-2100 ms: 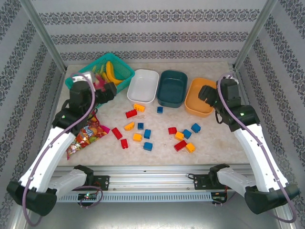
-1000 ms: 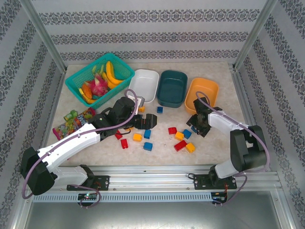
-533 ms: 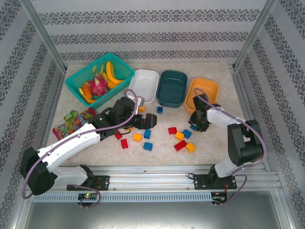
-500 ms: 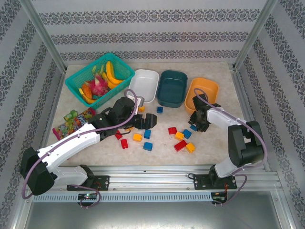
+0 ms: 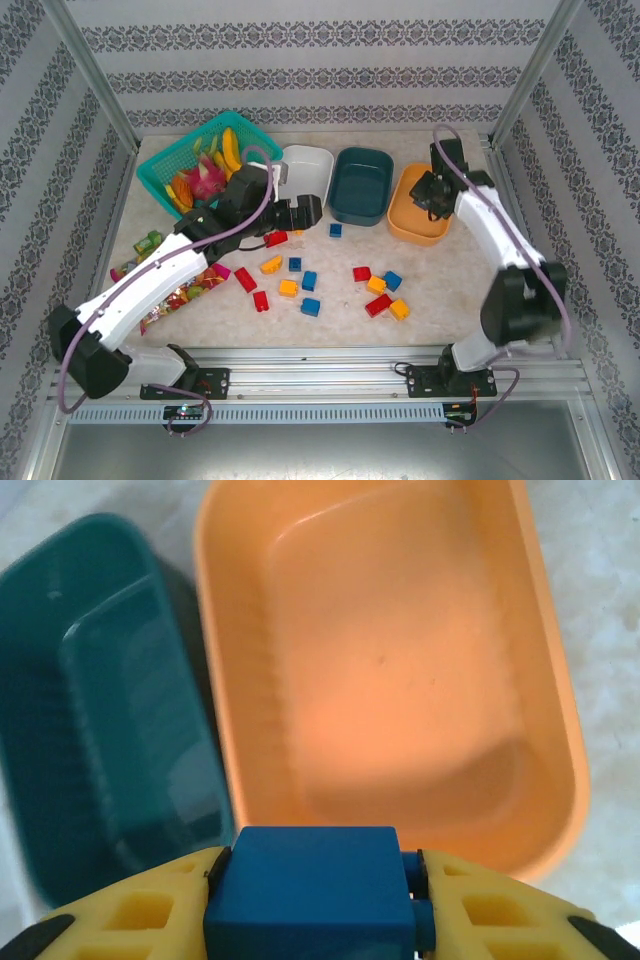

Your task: Sort the legos into containers by color

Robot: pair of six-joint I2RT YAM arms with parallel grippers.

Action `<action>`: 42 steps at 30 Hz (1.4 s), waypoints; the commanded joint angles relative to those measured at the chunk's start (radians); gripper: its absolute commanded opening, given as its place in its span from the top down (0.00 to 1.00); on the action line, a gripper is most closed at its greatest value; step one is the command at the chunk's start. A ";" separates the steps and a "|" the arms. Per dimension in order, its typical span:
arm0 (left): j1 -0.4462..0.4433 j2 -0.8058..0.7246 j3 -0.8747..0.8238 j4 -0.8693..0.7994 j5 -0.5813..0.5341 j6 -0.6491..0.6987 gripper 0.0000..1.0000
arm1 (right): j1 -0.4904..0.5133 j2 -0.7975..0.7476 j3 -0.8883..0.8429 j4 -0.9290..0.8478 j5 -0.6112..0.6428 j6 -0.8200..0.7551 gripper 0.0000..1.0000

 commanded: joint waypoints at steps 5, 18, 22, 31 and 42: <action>0.069 0.089 0.022 -0.098 -0.029 0.069 0.03 | -0.066 0.344 0.224 -0.112 -0.045 -0.102 0.64; 0.129 0.204 -0.010 -0.136 -0.051 0.262 0.07 | -0.033 0.303 0.320 -0.166 -0.044 -0.166 0.23; 0.132 0.290 -0.012 -0.107 -0.069 0.323 0.09 | 0.045 0.073 0.170 -0.061 -0.079 -0.162 0.23; 0.138 0.484 0.014 -0.001 -0.106 0.415 0.00 | 0.270 -0.344 -0.260 0.118 -0.164 -0.053 0.13; 0.157 0.614 0.067 0.070 -0.078 0.472 0.00 | 0.341 -0.558 -0.411 0.096 -0.169 0.032 0.11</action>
